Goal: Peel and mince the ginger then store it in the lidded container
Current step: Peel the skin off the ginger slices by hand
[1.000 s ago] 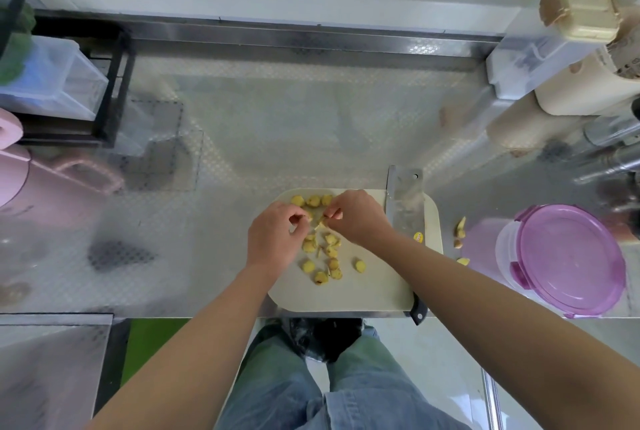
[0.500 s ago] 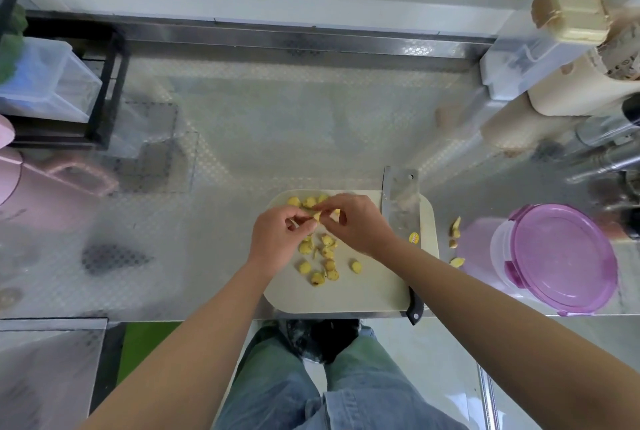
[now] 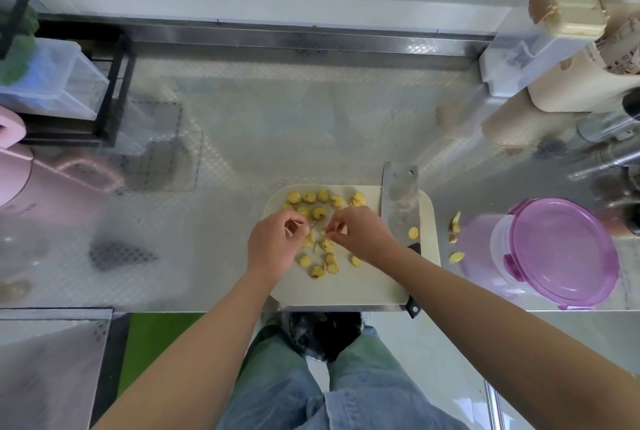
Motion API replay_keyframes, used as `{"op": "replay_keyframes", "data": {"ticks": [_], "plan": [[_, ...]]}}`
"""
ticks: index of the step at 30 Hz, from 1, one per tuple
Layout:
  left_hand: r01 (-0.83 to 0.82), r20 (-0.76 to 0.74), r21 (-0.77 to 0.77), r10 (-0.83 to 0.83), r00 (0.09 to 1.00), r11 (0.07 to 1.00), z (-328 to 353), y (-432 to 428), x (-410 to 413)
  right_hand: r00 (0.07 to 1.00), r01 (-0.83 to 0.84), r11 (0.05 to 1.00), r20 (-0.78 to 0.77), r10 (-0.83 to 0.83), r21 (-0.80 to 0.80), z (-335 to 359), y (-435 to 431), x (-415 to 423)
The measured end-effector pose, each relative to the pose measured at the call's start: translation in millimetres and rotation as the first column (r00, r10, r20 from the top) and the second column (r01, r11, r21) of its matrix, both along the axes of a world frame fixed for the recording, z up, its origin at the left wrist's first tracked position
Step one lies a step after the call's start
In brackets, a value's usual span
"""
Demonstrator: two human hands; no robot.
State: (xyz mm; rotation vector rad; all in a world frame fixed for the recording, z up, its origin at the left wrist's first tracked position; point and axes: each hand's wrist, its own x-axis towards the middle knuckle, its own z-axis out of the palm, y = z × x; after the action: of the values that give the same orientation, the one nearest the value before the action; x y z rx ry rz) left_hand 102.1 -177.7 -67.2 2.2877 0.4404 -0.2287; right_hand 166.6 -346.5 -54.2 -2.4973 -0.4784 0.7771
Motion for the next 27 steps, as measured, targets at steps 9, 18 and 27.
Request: {"op": "replay_keyframes", "data": {"ticks": [9, 18, 27], "plan": [[0.103, -0.009, 0.184, -0.103, 0.995, 0.978, -2, 3, -14, 0.982, -0.064, 0.990, 0.168, 0.085, -0.127, -2, 11, -6], [0.207, -0.005, 0.255, -0.213, 0.977, 0.945, 1, -1, -9, 0.969, -0.154, 0.985, 0.186, 0.166, -0.074, -2, 6, -6], [0.198, -0.030, 0.195, -0.196, 0.980, 0.961, 3, 2, -6, 0.991, 0.126, 0.972, -0.061, -0.116, 0.196, -2, 0, 1]]}}
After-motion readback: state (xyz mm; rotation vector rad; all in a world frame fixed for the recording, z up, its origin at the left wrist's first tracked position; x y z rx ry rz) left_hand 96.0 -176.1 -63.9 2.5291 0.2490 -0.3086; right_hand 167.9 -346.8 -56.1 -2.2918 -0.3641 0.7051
